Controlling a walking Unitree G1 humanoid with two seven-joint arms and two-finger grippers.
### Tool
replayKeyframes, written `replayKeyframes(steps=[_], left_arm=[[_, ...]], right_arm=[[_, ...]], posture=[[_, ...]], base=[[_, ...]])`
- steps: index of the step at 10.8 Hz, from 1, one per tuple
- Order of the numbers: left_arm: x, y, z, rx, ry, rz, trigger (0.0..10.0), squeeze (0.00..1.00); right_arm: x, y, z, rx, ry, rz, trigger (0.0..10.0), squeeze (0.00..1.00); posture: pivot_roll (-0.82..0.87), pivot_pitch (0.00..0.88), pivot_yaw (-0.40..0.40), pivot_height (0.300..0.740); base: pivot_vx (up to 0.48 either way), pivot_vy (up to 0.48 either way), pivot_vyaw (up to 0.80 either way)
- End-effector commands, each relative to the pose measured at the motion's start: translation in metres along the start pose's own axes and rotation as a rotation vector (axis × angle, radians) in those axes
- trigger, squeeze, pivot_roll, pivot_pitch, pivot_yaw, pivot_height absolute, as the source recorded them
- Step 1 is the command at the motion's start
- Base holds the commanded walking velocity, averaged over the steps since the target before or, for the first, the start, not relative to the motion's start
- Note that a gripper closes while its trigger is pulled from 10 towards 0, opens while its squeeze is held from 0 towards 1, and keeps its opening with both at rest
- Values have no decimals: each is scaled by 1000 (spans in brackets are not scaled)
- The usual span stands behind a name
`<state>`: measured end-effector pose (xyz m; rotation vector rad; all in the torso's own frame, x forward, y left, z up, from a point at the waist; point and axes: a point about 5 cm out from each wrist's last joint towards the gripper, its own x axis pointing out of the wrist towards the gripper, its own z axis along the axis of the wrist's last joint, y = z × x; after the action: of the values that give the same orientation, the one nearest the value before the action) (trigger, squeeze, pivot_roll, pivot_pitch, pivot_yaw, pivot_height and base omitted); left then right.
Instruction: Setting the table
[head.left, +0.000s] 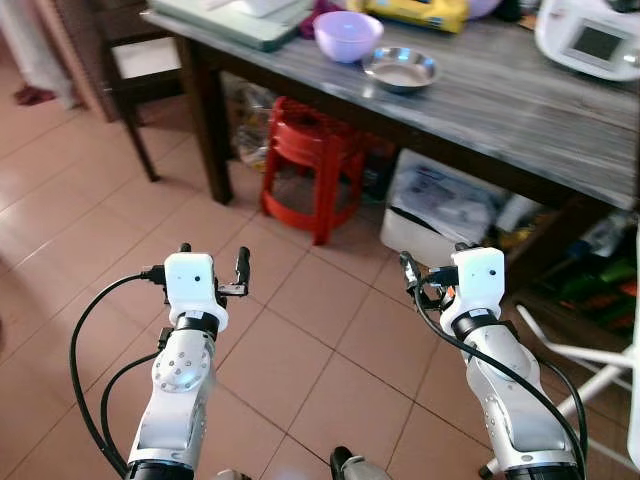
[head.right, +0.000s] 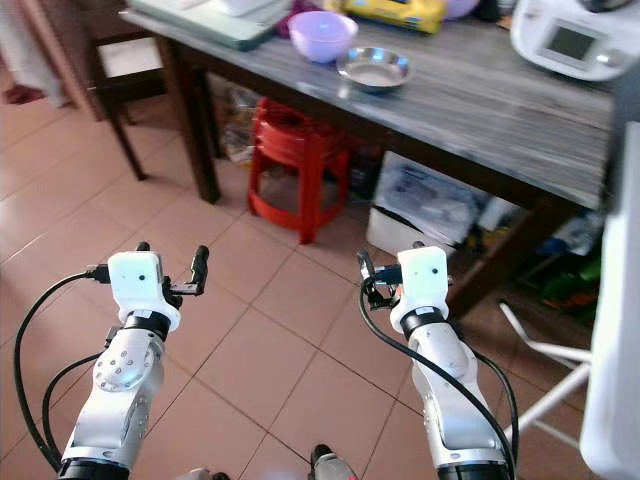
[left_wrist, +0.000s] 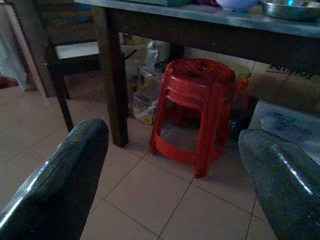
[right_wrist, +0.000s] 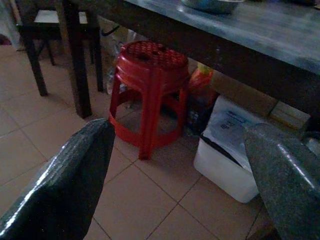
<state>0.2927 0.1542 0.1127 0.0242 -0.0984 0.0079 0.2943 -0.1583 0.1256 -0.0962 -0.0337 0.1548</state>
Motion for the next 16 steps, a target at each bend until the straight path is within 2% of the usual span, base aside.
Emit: replayKeyframes(steps=[1, 8, 16], left_arm=[[0, -3, 2, -1, 1, -13, 10000, 0], [1, -1, 5, -3, -8, -14, 10000, 0], [2, 1, 5, -4, -1, -11, 10000, 0]], right_arm=[[-1, -3, 2, 2, 0, -16, 10000, 0], [-1, -3, 8, 1, -25, -14, 10000, 0], [-1, -3, 9, 0, -24, -16, 10000, 0]], posture=[[-53, 216, -37, 740], [-56, 217, -40, 740], [-53, 218, -37, 740]], base=[[0, 0, -775], [0, -34, -730], [0, -283, -50]])
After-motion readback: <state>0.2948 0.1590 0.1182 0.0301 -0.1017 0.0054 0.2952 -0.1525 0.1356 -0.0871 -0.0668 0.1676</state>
